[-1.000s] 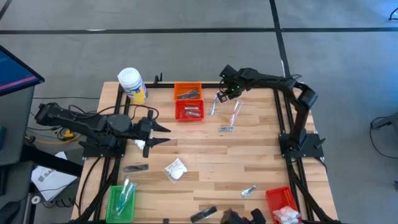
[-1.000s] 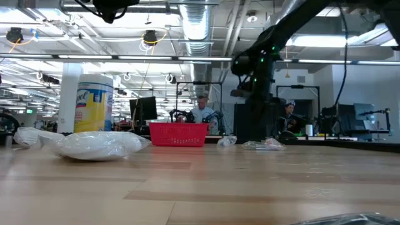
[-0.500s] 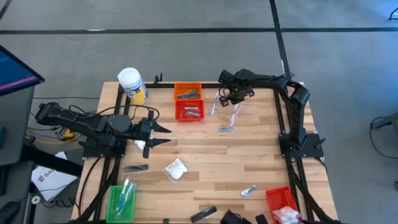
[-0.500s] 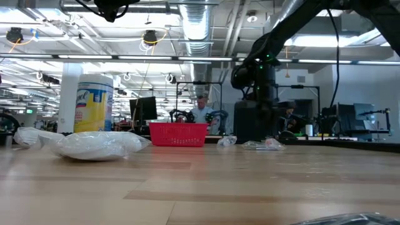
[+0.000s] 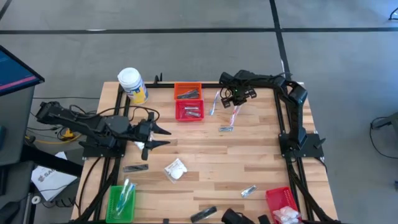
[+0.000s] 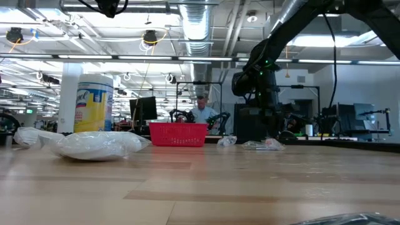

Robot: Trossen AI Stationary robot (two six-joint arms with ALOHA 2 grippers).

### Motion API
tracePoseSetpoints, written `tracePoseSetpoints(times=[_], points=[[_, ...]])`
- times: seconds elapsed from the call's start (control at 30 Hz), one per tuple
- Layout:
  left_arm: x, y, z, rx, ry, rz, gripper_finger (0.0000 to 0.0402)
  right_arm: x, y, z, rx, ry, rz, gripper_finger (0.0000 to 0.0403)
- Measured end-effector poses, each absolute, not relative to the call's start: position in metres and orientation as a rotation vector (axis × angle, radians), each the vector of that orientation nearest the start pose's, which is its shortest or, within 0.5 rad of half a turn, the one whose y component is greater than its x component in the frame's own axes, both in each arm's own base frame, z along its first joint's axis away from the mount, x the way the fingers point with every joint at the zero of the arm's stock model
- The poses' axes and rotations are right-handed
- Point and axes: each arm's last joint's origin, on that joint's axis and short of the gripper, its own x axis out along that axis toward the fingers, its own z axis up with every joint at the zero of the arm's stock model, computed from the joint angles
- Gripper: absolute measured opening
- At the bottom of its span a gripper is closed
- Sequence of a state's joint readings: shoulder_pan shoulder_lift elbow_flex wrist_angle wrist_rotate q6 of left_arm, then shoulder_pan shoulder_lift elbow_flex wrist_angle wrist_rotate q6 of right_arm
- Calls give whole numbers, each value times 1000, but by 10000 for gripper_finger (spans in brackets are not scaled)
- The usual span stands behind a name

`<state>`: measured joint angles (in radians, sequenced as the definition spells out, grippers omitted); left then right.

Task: Pick & Place Travel size toiletries
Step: Put the red toothbrush into the green basket

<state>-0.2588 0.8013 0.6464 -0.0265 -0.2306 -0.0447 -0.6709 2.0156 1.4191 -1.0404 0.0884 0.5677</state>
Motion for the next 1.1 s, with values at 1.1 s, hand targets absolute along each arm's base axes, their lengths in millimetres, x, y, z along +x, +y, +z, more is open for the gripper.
tracePoseSetpoints(times=[1.1], points=[[177, -44, 299, 17, 156, -50, 155, 286, -223, 163, 842, 1321, -1095, 0]])
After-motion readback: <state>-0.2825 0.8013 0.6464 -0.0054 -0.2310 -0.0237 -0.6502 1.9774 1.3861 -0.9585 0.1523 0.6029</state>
